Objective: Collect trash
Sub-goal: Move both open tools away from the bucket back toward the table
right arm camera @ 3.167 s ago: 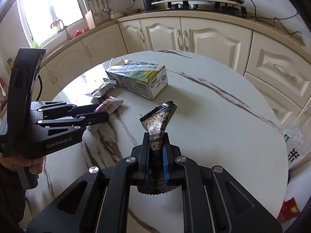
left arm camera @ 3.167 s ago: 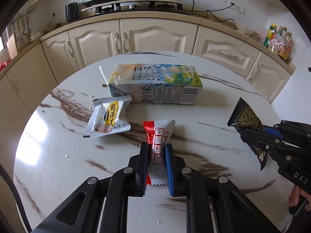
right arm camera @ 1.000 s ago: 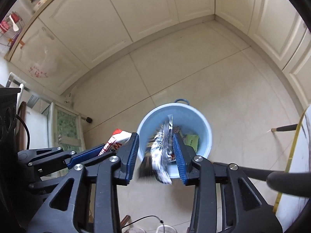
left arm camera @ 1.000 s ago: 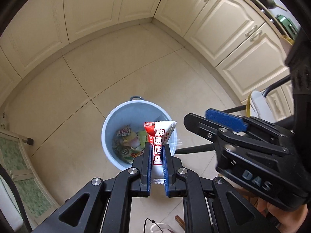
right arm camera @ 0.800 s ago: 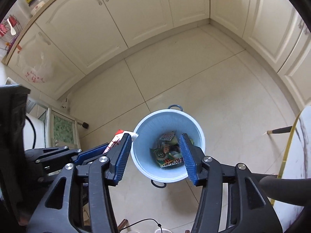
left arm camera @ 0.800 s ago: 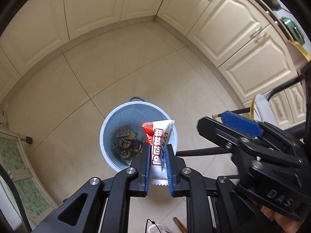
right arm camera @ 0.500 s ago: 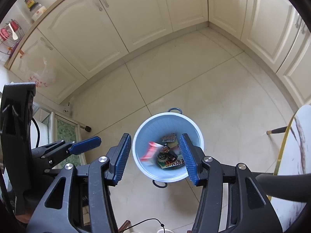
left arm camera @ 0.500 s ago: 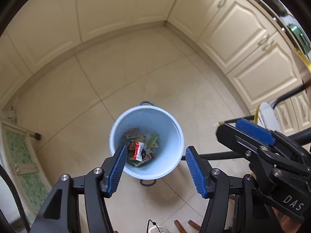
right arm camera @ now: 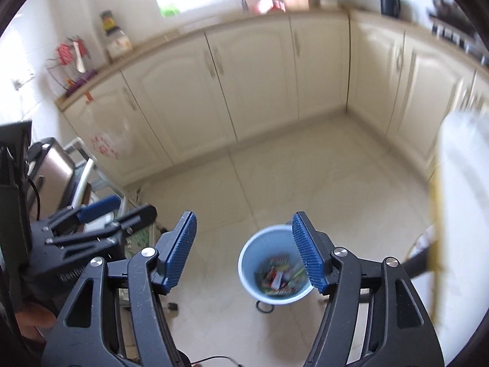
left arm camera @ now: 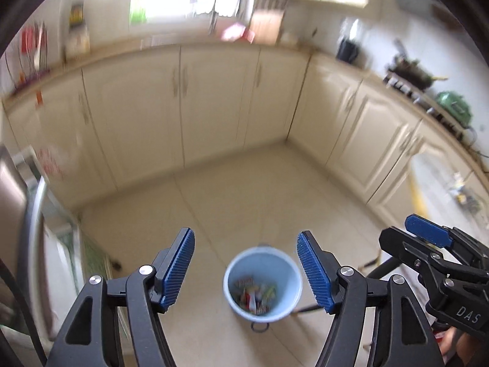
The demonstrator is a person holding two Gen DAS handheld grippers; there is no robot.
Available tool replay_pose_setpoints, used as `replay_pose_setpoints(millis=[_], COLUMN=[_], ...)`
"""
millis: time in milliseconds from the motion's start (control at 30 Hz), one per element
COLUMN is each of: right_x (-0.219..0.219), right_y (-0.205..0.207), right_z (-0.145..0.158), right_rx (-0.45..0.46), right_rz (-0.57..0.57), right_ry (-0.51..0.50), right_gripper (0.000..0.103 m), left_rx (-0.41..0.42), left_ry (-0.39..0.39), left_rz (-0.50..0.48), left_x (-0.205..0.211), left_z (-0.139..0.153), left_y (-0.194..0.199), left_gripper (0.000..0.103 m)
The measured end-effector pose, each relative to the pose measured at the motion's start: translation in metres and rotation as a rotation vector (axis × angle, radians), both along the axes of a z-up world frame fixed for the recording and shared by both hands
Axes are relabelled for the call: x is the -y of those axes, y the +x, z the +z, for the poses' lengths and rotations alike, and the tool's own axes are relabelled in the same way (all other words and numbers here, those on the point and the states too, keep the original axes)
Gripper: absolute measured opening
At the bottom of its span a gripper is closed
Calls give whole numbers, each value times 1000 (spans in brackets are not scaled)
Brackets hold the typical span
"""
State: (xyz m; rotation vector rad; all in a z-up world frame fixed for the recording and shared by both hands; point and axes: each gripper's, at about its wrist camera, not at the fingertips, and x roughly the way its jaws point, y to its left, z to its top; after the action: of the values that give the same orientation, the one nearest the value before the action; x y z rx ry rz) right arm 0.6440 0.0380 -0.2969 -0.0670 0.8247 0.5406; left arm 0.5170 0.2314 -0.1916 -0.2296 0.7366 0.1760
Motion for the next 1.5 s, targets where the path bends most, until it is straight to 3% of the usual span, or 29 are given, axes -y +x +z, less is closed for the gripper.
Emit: replay_pose_setpoints(millis=[167, 233, 400, 500, 533, 700, 833, 1000, 1200, 1500], right_x=[42, 58, 98, 116, 123, 150, 166, 175, 180, 200], right_y=[-65, -93, -165, -202, -217, -272, -308, -336, -353, -347], right_z=[79, 108, 171, 204, 213, 252, 272, 284, 293, 293], right_rx=[175, 247, 397, 464, 493, 580, 634, 668, 708, 712], right_rz=[-65, -103, -188, -241, -258, -331, -370, -424, -451, -503], right_ry=[21, 13, 42, 46, 51, 56, 37, -7, -18, -32], right_gripper=[69, 77, 82, 100, 101, 103, 103, 103, 103, 103], left_rx=[191, 261, 403, 487, 513, 581, 647, 704, 731, 707], left_ry=[46, 66, 114, 144, 162, 200, 201, 185, 184, 193], left_rz=[-53, -89, -154, -145, -136, -137, -151, -180, -190, -222], left_x=[46, 65, 97, 113, 127, 176, 231, 236, 226, 235], left_z=[62, 79, 110, 121, 115, 113, 88, 62, 44, 53], left_y=[-54, -79, -149, -200, -225, -273, -334, -392, -396, -346], left_gripper=[78, 81, 96, 102, 102, 102, 102, 102, 102, 102])
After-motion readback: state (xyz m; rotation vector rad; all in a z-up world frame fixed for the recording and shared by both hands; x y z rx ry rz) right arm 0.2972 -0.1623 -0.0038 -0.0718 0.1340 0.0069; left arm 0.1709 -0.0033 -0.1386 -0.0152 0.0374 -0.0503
